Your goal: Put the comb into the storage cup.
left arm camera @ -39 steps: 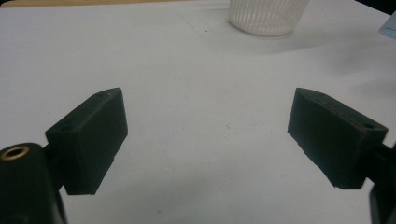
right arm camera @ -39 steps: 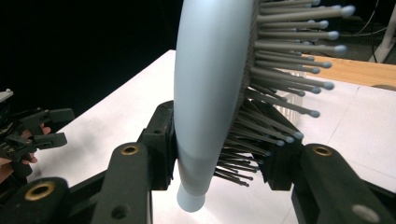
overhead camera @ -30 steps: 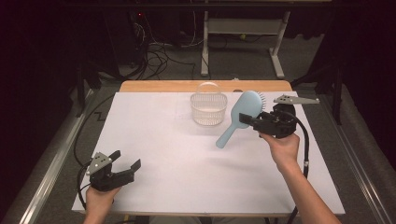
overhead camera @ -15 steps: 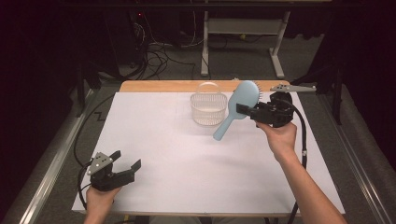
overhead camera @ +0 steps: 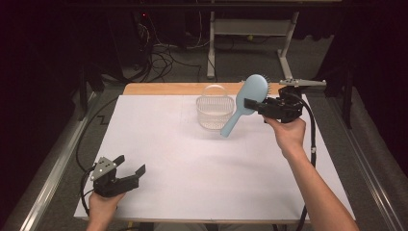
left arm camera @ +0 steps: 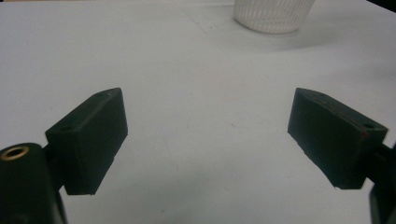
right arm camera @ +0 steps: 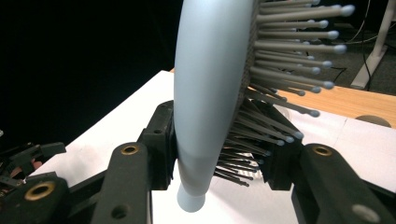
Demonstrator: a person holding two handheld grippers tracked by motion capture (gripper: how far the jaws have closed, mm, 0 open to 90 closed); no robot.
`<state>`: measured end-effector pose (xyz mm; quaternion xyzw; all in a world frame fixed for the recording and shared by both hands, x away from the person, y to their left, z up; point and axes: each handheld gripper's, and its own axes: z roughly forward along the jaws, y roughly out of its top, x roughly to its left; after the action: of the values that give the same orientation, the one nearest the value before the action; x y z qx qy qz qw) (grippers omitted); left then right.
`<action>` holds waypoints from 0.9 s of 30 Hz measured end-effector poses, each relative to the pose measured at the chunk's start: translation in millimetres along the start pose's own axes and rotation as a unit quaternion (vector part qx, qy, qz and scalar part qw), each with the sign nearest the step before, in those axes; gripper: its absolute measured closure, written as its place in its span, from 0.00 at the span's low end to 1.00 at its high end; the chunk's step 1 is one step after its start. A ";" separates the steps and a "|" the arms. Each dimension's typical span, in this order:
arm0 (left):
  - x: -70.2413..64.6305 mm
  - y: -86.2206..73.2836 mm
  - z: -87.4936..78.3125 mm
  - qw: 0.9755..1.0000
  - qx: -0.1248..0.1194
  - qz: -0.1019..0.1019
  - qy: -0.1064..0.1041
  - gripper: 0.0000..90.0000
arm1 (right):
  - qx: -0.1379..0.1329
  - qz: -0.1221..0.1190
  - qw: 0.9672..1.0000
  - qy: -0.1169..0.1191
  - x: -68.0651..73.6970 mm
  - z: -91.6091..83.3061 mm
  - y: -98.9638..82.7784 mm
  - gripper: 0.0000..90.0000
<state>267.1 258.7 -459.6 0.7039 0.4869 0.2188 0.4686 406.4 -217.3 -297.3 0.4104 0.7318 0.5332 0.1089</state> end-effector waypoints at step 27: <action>-1.4 -0.6 0.9 1.000 0.001 0.007 -0.002 0.13 | -0.004 0.004 1.000 -0.014 -6.4 20.6 16.9 0.61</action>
<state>266.9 257.1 -460.3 0.7078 0.4816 0.2203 0.4675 431.0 -206.0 -292.8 0.4201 0.7266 0.5307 0.1181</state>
